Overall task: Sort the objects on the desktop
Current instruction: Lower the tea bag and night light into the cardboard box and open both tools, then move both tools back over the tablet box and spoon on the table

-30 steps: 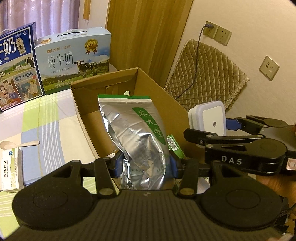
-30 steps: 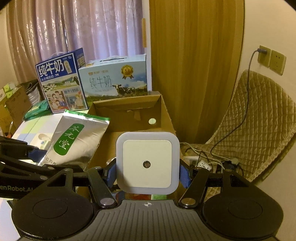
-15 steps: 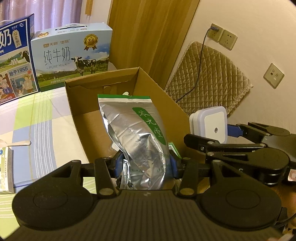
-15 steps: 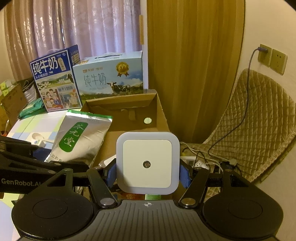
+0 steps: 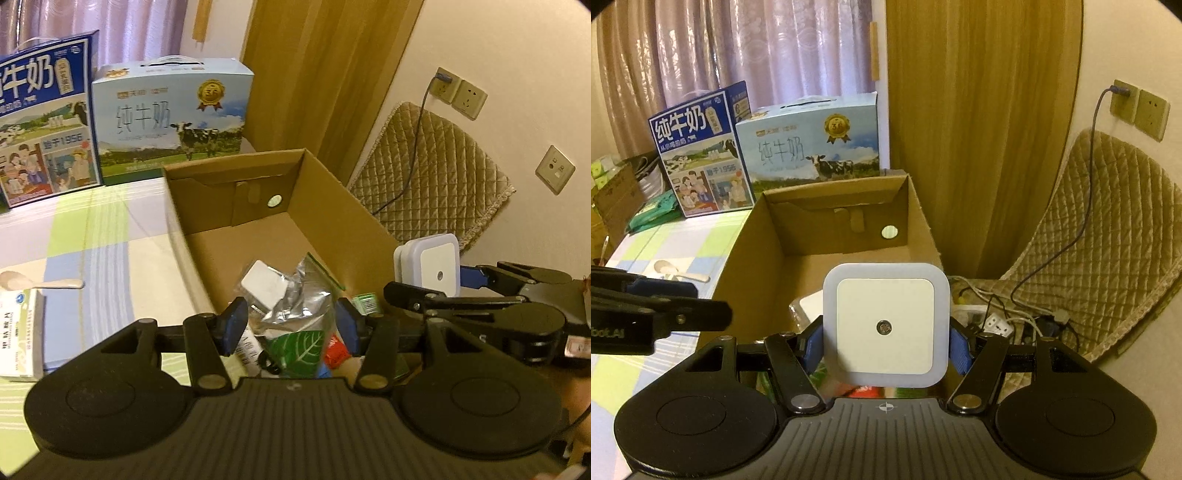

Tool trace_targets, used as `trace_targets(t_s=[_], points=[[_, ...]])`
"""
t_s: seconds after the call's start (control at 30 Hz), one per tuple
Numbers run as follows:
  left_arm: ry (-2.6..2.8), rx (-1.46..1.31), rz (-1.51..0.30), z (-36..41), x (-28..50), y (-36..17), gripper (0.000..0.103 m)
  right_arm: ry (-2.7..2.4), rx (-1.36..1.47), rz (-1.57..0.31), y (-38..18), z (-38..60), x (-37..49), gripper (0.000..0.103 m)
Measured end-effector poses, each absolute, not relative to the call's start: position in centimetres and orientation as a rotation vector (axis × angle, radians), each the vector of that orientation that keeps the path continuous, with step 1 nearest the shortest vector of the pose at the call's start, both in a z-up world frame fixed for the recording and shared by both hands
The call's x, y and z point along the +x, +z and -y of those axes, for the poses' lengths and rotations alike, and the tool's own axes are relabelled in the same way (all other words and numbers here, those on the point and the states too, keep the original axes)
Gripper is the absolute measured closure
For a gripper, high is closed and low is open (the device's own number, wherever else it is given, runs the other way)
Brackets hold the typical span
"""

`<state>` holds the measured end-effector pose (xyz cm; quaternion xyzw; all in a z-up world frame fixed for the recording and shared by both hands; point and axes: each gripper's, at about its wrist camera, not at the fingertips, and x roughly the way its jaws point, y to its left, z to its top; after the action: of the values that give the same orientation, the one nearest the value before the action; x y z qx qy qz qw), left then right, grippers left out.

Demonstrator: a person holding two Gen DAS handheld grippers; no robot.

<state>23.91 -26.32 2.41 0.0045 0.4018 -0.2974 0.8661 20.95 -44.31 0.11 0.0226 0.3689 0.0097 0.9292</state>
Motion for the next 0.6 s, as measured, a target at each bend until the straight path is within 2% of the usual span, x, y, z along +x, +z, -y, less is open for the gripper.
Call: trace_targets(t_s=[0.13,0.2,0.27,0.6], points=[[-0.611,0.001,-0.841,25.2,23.5,2.4,0.056,0.046,0.082,-0.752,0.1,44.0,21.3,0.04],[-0.607,-0.003,-0.842,24.7,23.3,2.3,0.054,0.042,0.085,-0.749,0.3,43.8,21.3,0.031],[-0.601,-0.004,-0.843,24.3,23.1,2.2,0.051,0.045,0.079,-0.73,0.6,43.7,21.1,0.028],[-0.568,-0.008,-0.848,20.9,21.1,1.9,0.034,0.028,0.092,-0.755,1.0,43.0,18.3,0.025]])
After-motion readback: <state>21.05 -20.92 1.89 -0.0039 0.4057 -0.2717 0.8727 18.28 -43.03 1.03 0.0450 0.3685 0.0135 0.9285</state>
